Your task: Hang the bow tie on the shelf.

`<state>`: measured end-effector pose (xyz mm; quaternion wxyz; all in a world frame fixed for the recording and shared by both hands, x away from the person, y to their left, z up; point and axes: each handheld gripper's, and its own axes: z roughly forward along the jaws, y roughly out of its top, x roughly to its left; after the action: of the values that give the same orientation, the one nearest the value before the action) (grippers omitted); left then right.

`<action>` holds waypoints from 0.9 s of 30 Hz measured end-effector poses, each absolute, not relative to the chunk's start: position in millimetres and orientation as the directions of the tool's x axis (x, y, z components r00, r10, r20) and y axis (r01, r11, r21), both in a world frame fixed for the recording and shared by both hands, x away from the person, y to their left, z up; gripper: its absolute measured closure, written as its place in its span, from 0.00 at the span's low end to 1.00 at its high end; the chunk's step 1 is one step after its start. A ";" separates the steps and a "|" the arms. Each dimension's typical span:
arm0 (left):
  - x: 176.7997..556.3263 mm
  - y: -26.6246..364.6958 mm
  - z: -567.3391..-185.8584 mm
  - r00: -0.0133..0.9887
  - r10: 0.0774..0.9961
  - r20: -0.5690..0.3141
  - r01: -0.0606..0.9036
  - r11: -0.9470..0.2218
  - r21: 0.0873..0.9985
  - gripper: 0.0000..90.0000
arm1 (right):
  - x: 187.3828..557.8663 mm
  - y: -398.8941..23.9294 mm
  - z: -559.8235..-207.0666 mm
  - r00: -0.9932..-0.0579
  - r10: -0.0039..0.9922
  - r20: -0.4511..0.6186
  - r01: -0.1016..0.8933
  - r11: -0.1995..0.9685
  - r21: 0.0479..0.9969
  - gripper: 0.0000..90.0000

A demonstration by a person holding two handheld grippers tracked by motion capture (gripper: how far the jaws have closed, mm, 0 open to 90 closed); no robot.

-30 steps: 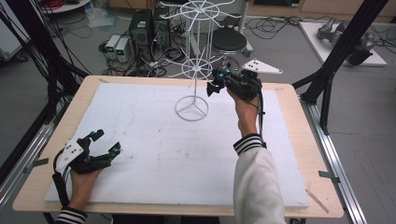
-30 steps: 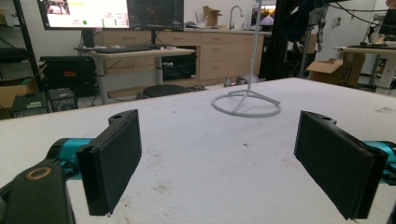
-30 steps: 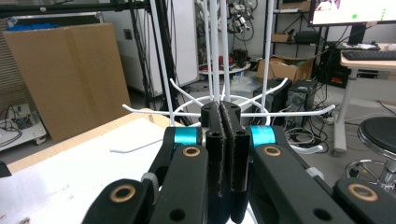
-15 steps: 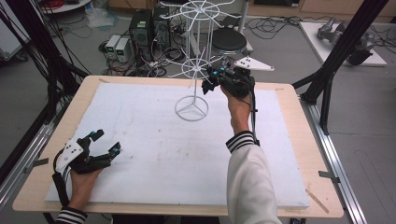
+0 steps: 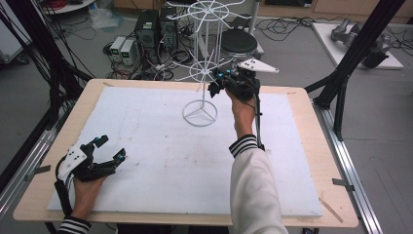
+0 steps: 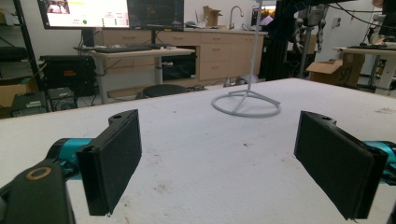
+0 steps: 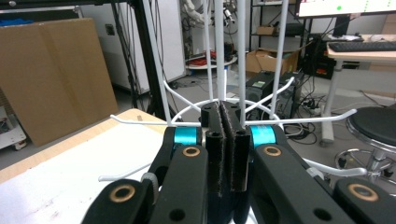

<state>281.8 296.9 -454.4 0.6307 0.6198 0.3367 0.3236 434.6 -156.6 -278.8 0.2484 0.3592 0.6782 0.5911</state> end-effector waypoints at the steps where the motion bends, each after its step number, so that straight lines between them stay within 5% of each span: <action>1: 281.8 296.9 -454.4 0.564 0.826 -0.024 0.009 0.022 1.000 0.17 | 435.1 -155.4 -279.4 -0.620 0.781 0.082 0.195 0.052 0.980 0.98; 17: 281.7 297.0 -454.5 0.564 0.825 -0.021 0.008 0.021 1.000 0.17 | 438.8 -149.7 -284.0 -0.628 0.775 0.068 0.205 0.081 0.975 0.97; 27: 282.3 296.9 -454.5 0.563 0.826 -0.028 0.013 0.025 1.000 0.17 | 437.7 -151.2 -282.7 -0.647 0.761 0.053 0.204 0.106 0.973 0.80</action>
<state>282.3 296.9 -454.5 0.6306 0.6195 0.3386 0.3224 437.7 -151.2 -282.7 0.2424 0.3431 0.7029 0.5740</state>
